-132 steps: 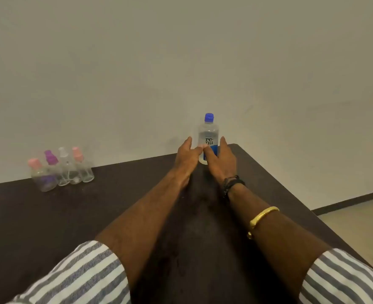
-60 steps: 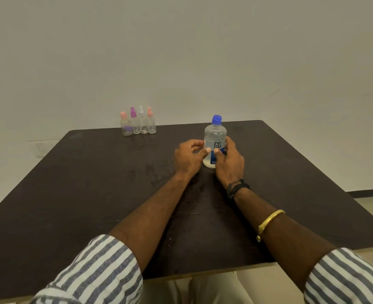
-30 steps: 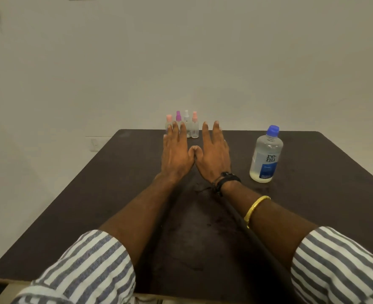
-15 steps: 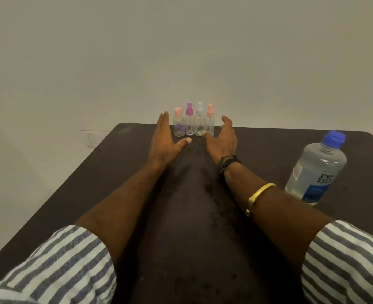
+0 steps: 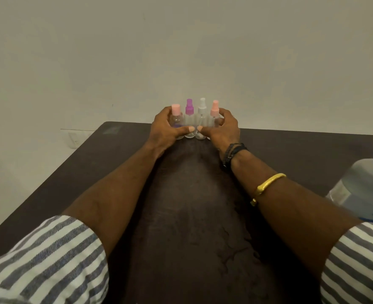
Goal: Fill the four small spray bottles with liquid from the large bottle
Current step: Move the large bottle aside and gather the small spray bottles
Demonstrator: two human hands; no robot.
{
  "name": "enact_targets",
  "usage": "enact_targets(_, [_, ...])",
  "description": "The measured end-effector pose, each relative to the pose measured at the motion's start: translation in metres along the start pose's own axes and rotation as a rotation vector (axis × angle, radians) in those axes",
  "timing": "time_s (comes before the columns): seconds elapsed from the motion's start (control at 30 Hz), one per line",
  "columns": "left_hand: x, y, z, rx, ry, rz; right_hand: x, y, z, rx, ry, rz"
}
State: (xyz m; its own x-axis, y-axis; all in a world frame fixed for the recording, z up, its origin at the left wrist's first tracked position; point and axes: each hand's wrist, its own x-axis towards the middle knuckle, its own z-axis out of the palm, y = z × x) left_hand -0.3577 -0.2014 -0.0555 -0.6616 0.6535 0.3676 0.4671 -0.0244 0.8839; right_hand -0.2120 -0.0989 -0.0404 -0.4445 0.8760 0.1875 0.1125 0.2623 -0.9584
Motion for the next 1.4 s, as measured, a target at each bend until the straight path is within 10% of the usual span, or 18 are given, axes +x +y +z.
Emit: enact_targets(1.4, [-0.22, 0.092, -0.056, 0.068, 0.157, -0.058, -0.21, -0.054, -0.054, -0.073, -0.13, -0.115])
